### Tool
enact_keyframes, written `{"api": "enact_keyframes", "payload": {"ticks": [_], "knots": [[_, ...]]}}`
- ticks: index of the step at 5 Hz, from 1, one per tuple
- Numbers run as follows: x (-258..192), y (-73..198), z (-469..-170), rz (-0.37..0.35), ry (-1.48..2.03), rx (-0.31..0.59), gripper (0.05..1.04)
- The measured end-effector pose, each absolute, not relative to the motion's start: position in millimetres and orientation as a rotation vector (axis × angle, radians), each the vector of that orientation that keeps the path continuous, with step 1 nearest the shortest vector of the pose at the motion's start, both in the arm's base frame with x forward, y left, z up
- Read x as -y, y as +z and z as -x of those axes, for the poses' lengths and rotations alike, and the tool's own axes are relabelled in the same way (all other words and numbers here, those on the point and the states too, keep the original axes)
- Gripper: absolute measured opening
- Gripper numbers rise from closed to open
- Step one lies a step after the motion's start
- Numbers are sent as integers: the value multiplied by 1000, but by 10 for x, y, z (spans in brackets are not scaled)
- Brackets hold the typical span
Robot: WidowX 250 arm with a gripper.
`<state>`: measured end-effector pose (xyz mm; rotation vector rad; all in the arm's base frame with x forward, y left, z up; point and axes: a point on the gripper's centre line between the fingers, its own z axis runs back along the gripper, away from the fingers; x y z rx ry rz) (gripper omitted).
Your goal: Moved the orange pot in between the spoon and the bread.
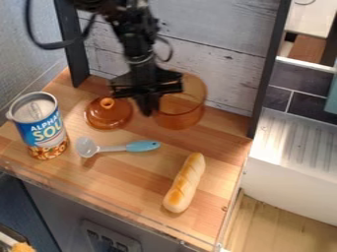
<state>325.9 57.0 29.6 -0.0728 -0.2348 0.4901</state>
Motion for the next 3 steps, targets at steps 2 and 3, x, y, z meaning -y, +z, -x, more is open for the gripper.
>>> {"api": "enact_keyframes", "payload": {"ticks": [2, 3], "knots": [[-652, 329, -2781, 68, 452, 238, 85], [-628, 316, -2529, 83, 472, 202, 85]]}}
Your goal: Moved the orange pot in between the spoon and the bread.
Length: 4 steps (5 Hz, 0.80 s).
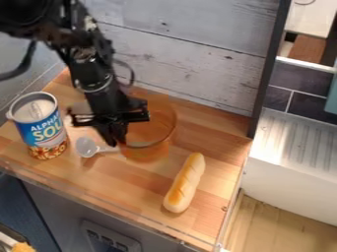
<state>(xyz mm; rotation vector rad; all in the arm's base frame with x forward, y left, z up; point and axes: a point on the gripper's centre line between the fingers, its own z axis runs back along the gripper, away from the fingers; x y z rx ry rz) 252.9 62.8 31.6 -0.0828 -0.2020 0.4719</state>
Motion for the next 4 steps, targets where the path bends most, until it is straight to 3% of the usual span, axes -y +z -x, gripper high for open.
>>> {"api": "enact_keyframes", "payload": {"ticks": [4], "knots": [[-764, -218, -2368, -55, 466, 100, 85]]}}
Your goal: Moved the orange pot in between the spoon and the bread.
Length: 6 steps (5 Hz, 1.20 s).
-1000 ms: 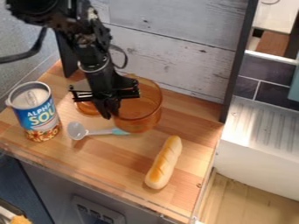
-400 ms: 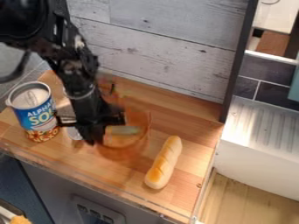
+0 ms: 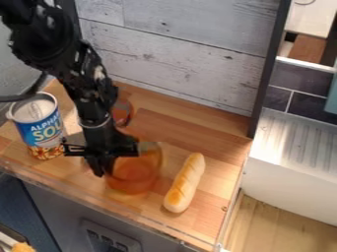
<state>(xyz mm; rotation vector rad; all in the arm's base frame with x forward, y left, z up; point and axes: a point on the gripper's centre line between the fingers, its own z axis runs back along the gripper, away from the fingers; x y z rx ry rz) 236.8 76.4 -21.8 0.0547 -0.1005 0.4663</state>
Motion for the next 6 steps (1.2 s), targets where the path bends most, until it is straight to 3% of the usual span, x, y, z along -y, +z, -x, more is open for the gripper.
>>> {"api": "enact_keyframes", "payload": {"ticks": [2, 3, 5, 6], "knots": [[-750, -240, -2378, -54, 490, 82, 115], [-722, -233, -2364, -43, 489, 62, 300], [-723, -200, -2390, -25, 485, 57, 903], [-736, -29, -2472, -21, 484, 97, 1014]]}}
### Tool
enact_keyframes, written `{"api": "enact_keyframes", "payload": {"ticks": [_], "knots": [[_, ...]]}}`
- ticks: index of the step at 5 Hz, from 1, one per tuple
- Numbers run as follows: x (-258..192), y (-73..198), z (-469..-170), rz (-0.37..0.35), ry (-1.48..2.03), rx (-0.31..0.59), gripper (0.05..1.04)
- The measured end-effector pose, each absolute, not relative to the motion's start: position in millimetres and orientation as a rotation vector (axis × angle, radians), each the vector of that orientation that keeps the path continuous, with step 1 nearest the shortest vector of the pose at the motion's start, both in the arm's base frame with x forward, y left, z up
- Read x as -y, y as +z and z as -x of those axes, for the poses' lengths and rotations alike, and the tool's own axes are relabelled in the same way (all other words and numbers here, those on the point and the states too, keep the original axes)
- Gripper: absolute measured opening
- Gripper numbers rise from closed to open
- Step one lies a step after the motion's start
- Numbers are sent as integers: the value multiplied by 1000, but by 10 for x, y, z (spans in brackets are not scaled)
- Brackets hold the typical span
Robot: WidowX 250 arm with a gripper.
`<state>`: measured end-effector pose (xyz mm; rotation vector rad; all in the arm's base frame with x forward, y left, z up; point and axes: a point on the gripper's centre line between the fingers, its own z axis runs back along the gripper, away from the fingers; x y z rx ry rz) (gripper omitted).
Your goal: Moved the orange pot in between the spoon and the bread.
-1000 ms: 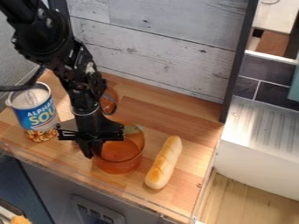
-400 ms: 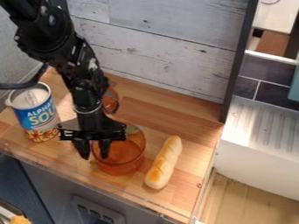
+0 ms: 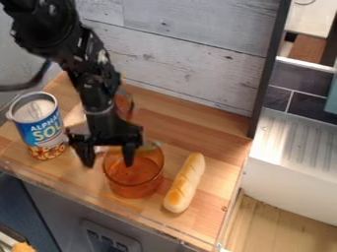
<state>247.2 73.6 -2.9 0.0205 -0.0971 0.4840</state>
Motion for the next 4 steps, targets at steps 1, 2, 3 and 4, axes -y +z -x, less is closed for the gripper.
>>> {"api": "enact_keyframes", "payload": {"ticks": [1, 2, 3, 4], "knots": [[-729, 285, -2532, -43, 487, 182, 1008], [-699, 565, -2535, -49, 488, 245, 1002], [-700, 572, -2534, -50, 487, 247, 1001], [-701, 576, -2535, -50, 487, 248, 1001]]}}
